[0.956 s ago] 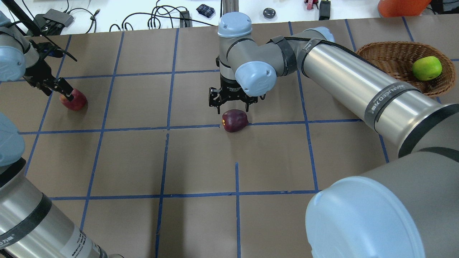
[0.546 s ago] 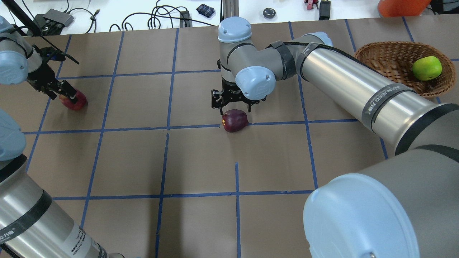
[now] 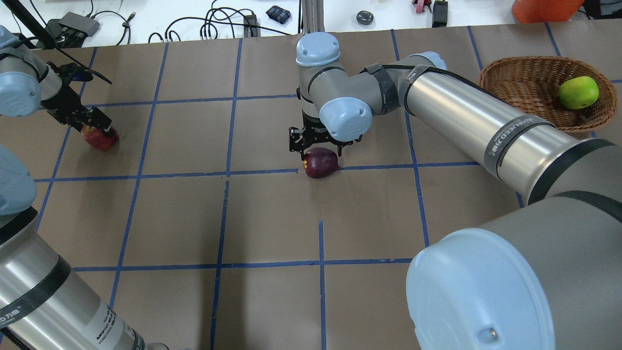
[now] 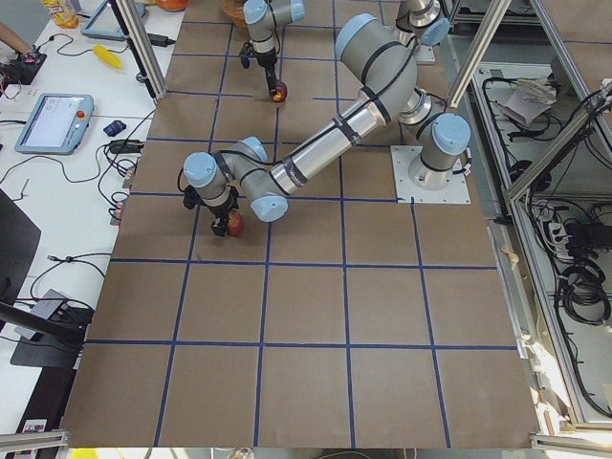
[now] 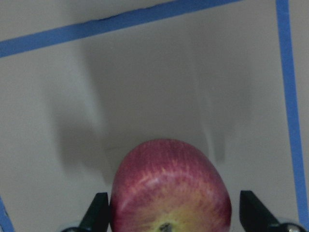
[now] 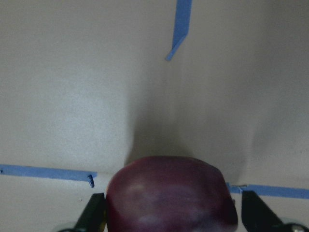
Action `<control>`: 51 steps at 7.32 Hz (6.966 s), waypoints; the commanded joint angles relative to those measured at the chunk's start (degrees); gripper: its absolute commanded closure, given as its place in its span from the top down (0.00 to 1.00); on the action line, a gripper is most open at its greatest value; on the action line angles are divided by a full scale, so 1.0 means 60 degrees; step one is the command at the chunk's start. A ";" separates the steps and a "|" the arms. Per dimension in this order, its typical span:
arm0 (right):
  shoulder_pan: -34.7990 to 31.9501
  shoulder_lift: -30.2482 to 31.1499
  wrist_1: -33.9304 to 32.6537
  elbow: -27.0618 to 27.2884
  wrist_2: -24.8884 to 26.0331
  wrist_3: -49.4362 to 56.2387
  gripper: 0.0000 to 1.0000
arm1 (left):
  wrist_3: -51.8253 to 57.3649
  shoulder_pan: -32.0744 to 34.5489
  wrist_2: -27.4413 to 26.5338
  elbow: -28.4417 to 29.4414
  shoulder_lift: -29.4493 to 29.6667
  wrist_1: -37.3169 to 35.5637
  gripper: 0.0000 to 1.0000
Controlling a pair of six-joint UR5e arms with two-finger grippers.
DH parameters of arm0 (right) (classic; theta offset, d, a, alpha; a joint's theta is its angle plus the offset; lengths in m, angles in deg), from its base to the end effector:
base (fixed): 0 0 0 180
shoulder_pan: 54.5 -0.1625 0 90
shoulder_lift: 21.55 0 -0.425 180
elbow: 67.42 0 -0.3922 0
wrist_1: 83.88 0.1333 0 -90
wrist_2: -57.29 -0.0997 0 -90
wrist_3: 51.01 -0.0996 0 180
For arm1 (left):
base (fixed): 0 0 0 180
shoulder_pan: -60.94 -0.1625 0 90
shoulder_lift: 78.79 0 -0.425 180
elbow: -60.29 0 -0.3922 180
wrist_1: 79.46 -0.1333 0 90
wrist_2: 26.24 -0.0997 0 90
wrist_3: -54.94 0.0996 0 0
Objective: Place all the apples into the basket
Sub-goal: 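Grasp the purple apple with the right gripper while the left grasps the red apple, then carry the purple apple to the basket while the left gripper sets the red apple down, then release the purple apple into the basket while the left gripper withdraws, then move the right gripper to the red apple and close on it, then lift the red apple and carry it to the basket with the right gripper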
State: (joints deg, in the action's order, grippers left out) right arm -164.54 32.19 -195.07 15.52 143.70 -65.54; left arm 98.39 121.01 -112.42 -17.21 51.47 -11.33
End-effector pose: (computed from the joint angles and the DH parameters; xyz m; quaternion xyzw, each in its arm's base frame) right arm 0.3636 -0.5897 0.2015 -0.0457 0.9960 0.0759 0.0091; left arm 0.2333 -0.6857 0.1951 -0.1158 -0.9914 -0.0213 0.0574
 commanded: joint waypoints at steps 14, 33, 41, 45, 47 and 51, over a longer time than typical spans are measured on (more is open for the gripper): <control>0.6971 0.0305 0.0927 -0.1723 0.1081 0.6244 0.00 | -1.3735 0.7355 0.1194 -0.2535 -0.2171 -0.0783 0.16; 0.0813 0.1386 0.3283 -0.1257 -0.0119 -0.1600 1.00 | -0.9164 0.5107 -0.0579 -0.1410 -0.5889 0.3455 1.00; -0.0337 -0.0342 0.1892 -0.0991 -0.0134 -0.2545 1.00 | -0.7154 0.5048 -0.0608 -0.1411 -0.6285 0.3104 1.00; -0.0322 -0.0578 0.1308 -0.0787 -0.0090 -0.2661 0.27 | -0.7155 0.5047 -0.0652 -0.1395 -0.6314 0.2840 1.00; -0.0249 -0.0491 0.1115 -0.0859 -0.0017 -0.2661 0.00 | -0.7155 0.5033 -0.0608 -0.1410 -0.6329 0.2825 1.00; 0.2058 0.0783 0.3787 -0.2669 0.0100 -0.1323 0.00 | -0.7155 0.5033 -0.0608 -0.1425 -0.6329 0.2810 1.00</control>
State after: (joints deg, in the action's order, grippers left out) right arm -157.52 35.09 -178.78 4.11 144.11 -78.32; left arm 55.46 151.20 -116.07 -25.74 13.50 5.53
